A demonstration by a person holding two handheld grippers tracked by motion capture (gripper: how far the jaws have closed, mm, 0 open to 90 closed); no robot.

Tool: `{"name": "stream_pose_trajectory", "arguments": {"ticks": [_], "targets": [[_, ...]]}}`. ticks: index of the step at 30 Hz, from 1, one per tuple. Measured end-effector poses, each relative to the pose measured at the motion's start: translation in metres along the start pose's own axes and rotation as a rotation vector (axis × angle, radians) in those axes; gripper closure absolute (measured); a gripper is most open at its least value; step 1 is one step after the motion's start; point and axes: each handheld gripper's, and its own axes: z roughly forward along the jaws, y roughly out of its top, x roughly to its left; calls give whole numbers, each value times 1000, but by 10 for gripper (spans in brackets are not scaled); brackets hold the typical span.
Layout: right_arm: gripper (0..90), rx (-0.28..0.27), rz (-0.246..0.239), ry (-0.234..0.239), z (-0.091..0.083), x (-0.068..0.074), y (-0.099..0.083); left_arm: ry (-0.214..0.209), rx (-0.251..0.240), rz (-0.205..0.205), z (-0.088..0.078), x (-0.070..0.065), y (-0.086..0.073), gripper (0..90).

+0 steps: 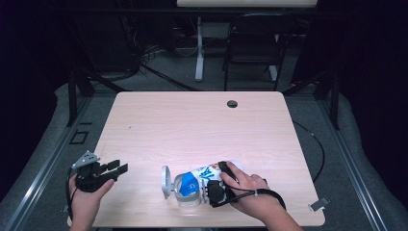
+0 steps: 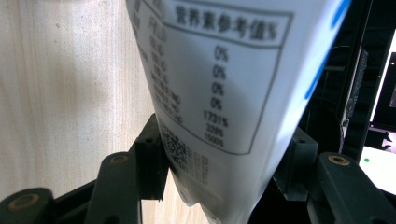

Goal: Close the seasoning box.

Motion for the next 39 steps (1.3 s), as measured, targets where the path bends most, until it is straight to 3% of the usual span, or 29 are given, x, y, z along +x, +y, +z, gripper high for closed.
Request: {"name": "stream_pose_trajectory", "arguments": {"ticks": [20, 39], "targets": [[466, 39, -86, -23, -3, -4, 5, -1, 0, -1, 0, 0, 0, 566], [470, 30, -127, -49, -3, -5, 9, -2, 5, -2, 0, 1, 0, 566]]}}
